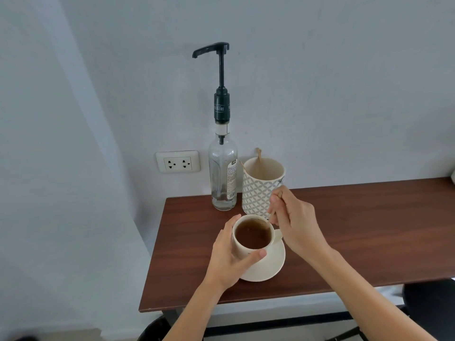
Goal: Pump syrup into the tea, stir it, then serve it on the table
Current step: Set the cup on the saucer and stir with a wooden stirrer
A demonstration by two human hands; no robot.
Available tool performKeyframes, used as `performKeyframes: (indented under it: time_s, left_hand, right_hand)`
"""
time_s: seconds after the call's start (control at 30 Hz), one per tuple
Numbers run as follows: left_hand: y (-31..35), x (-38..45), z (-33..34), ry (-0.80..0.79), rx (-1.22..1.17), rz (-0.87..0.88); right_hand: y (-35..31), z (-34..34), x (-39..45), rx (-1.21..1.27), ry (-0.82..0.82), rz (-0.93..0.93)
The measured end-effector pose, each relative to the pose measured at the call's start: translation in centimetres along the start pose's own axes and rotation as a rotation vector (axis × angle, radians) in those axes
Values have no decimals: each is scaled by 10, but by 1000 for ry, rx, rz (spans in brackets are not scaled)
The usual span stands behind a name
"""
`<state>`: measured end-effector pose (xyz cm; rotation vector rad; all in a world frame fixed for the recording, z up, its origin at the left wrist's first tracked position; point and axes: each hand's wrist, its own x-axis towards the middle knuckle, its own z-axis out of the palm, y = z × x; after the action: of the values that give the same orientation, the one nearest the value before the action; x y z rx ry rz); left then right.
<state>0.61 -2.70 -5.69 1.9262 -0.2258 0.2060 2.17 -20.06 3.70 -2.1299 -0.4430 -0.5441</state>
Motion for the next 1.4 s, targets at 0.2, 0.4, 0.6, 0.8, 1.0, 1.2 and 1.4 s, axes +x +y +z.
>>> performKeyframes:
  time_s: [0.2, 0.4, 0.6, 0.8, 1.0, 1.2, 1.4]
  left_hand:
    - [-1, -1, 0, -25, -18, -15]
    - [0, -1, 1, -22, -22, -12]
    - [0, -1, 0, -2, -11, 7]
    - [0, 0, 1, -4, -41, 9]
    - [0, -1, 0, 13, -13, 13]
    - [-2, 0, 0, 17, -8, 31]
    - [-2, 0, 0, 3, -19, 12]
  right_hand:
    - [-2, 12, -6, 206, -23, 125]
    - [4, 1, -1, 27, 22, 26]
    - [-1, 11, 0, 132, 19, 85]
    - [2, 7, -1, 108, 8, 96]
    - [4, 7, 3, 5, 43, 23]
    - [1, 17, -2, 148, -22, 85]
    - [8, 9, 3, 57, 32, 65]
